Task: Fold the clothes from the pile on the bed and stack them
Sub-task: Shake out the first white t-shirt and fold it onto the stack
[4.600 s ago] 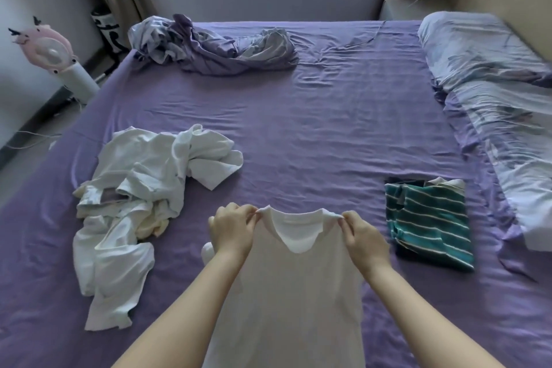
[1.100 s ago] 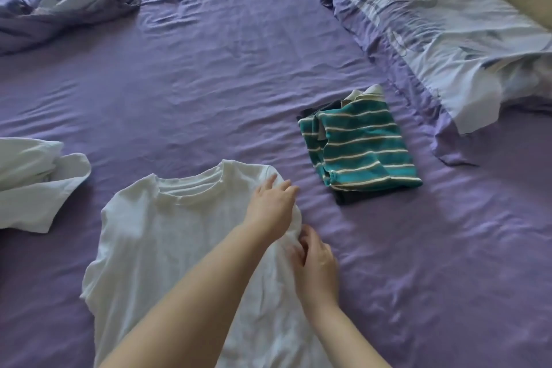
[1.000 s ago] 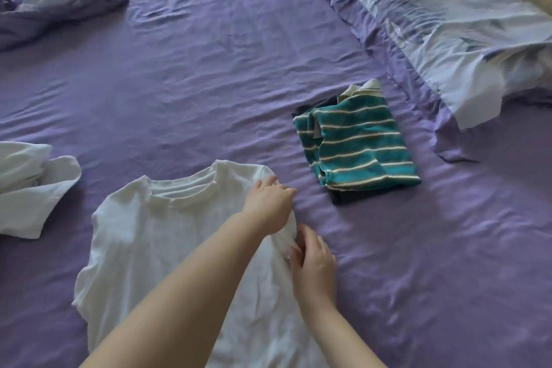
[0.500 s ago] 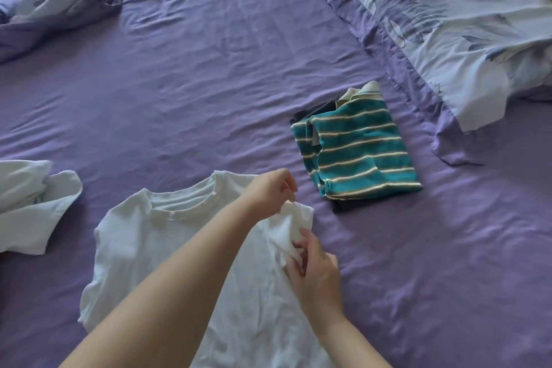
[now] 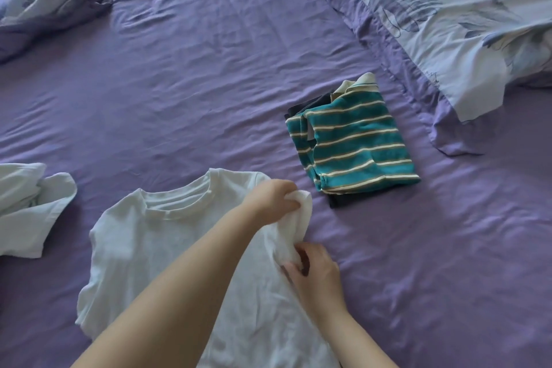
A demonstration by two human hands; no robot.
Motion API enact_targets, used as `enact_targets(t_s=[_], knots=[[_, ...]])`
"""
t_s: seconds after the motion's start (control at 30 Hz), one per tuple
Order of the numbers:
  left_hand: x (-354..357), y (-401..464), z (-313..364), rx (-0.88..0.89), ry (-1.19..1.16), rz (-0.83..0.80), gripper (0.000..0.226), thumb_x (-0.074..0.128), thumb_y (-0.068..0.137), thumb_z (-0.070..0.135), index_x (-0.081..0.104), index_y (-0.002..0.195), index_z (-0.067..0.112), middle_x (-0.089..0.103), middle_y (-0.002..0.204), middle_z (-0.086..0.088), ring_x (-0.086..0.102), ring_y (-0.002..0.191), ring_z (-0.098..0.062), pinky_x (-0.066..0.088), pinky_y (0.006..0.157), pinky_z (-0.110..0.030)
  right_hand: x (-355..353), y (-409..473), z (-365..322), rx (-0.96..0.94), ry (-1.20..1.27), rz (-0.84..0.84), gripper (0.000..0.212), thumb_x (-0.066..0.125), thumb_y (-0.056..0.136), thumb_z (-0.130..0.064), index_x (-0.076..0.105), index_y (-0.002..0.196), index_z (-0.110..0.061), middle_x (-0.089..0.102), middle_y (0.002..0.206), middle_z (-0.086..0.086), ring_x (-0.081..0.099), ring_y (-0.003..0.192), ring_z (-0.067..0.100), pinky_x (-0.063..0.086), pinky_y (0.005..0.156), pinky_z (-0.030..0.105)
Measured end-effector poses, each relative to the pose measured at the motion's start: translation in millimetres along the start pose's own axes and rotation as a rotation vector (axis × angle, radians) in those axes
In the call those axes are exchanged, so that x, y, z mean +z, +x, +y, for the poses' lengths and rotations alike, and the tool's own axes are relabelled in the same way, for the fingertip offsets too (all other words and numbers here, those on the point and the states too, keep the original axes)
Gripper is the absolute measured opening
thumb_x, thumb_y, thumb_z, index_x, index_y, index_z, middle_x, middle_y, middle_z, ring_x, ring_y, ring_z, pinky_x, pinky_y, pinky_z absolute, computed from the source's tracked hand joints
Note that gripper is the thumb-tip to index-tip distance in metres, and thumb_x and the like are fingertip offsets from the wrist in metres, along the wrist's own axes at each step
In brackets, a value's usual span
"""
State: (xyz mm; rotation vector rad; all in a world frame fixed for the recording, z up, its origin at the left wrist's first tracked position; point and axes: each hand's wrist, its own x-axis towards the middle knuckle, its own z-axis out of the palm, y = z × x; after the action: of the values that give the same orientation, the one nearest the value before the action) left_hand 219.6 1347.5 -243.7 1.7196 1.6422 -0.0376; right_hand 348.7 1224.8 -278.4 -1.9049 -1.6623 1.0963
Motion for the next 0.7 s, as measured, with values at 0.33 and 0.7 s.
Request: enact_targets(t_s=[0.33,0.7], knots=[[-11,16,20,-0.005,-0.344,0.125,0.026,0.047,0.098,0.034,0.064,0.113,0.021,0.056,0.108,-0.002,0.068,0.072,-0.019,0.056,0.078,-0.039,-22,17,-1,0.159,0.238,0.175,0.03,0.065,0.081,-0.017,0.039,0.066,-0.024,0.049,0.063,-0.007,0.045,0.061,0.013,0.034,0.057,0.027],[28,8,19,-0.084,-0.385,0.203,0.052,0.042,0.099,0.016,0.026,0.147,0.029,0.003,0.159,-0.006,0.032,0.137,-0.024,0.03,0.105,-0.029,-27,21,8,-0.118,-0.051,0.257,0.025,0.069,0.073,0.0,0.056,0.093,-0.01,0.052,0.105,0.004,0.058,0.085,0.027,0.05,0.068,0.04]])
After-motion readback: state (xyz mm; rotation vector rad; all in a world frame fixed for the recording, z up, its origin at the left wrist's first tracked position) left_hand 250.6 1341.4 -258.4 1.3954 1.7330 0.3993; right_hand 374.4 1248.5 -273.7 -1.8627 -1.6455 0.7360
